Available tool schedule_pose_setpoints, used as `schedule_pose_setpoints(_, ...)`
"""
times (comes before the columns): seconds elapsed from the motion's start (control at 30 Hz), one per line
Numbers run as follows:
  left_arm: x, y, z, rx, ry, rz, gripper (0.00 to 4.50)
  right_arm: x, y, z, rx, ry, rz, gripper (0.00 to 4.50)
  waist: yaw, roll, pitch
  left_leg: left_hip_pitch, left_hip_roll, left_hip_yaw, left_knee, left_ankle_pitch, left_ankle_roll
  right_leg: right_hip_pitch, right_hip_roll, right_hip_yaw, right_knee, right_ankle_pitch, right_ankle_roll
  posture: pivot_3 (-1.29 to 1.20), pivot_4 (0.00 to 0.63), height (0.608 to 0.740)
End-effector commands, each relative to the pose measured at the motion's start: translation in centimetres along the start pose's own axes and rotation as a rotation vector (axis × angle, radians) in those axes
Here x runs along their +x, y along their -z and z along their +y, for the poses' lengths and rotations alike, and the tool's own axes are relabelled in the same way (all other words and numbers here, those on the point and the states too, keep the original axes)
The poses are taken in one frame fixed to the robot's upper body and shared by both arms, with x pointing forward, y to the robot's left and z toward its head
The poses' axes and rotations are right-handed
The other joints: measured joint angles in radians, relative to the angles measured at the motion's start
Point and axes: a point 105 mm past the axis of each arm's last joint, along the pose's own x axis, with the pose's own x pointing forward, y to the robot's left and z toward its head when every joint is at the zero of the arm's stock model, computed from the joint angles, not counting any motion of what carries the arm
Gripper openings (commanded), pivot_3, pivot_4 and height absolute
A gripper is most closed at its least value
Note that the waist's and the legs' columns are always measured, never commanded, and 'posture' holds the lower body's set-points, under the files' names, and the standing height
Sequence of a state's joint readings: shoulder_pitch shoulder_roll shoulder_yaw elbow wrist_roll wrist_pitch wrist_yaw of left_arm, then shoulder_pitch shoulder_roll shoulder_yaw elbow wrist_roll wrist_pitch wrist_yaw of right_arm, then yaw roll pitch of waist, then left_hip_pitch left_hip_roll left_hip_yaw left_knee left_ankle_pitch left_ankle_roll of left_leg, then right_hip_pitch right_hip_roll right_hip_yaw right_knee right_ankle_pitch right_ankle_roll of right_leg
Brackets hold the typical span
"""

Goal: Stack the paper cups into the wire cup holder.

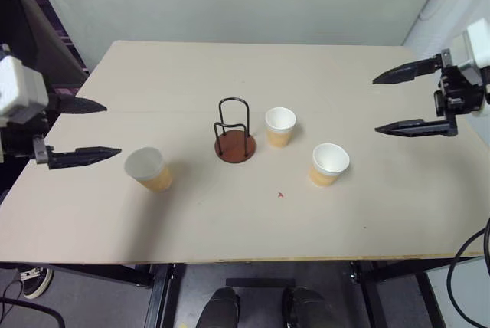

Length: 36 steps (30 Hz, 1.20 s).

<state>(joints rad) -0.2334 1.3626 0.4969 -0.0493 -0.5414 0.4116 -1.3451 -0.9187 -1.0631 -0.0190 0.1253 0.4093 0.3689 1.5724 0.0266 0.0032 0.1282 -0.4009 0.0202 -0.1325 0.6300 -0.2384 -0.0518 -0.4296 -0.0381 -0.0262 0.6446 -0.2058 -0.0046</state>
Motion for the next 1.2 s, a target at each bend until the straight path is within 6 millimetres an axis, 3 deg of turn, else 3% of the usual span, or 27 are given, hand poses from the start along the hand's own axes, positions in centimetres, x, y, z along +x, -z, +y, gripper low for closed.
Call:
schedule_pose_setpoints(0.03,-0.2,-1.0,0.1,0.043,-0.013,-0.007,4.18,0.1,-0.8,0.1,-0.04,-0.006,-0.008,4.5,0.0,0.0,0.0,0.0,0.0,0.0,0.0,0.0,0.0,0.0,0.0,0.0,0.0,0.0,0.0,0.0,0.15,0.74)
schedule_pose_setpoints(0.17,0.1,-0.9,0.0,0.04,-0.02,-0.013,4.18,0.5,-0.9,-0.4,-0.048,0.014,-0.026,4.5,0.0,0.0,0.0,0.0,0.0,0.0,0.0,0.0,0.0,0.0,0.0,0.0,0.0,0.0,0.0,0.0,0.15,0.74)
schedule_pose_setpoints(0.23,0.5,-1.2,0.3,0.029,-0.05,-0.054,4.18,1.8,-1.3,-0.8,-0.04,0.021,-0.08,4.5,-0.002,0.0,0.0,0.001,0.0,0.0,0.0,0.0,0.0,0.0,0.0,0.0,0.001,0.0,0.0,0.0,0.15,0.74)
schedule_pose_setpoints(0.4,2.8,0.6,0.0,-0.04,-0.089,-0.068,4.18,8.9,-1.9,-2.5,0.003,0.044,-0.197,4.5,-0.022,0.001,0.0,0.004,0.004,0.0,0.001,0.002,0.001,0.001,0.0,0.0,0.002,0.002,-0.003,0.0,0.15,0.74)
schedule_pose_setpoints(0.5,3.9,1.0,-0.6,-0.068,-0.087,-0.088,4.18,12.7,-2.0,-2.4,0.029,0.017,-0.223,4.5,-0.024,0.001,0.0,0.003,0.006,0.0,0.001,0.003,0.0,-0.001,0.001,-0.001,0.003,0.003,-0.006,0.0,0.15,0.74)
schedule_pose_setpoints(0.7,5.1,1.1,-1.9,-0.089,-0.092,-0.102,4.18,18.7,-1.6,-2.9,0.114,0.021,-0.234,4.5,-0.019,0.001,0.0,-0.004,0.006,0.0,0.001,0.002,-0.001,-0.007,0.001,-0.002,0.003,0.004,-0.005,0.0,0.15,0.74)
schedule_pose_setpoints(1.13,5.4,0.3,-3.7,-0.114,-0.096,-0.114,4.18,23.2,-0.3,-1.6,0.142,-0.05,-0.198,4.5,-0.012,0.001,-0.001,-0.005,0.007,0.0,0.001,0.002,-0.009,-0.008,0.002,-0.002,0.002,0.003,-0.005,0.0,0.15,0.74)
schedule_pose_setpoints(1.2,5.5,0.3,-3.8,-0.116,-0.097,-0.114,4.21,23.7,-0.2,-1.4,0.148,-0.049,-0.198,4.13,-0.011,0.001,-0.001,-0.004,0.008,0.0,0.001,0.002,-0.009,-0.008,0.003,-0.002,0.003,0.004,-0.006,0.0,0.15,0.74)
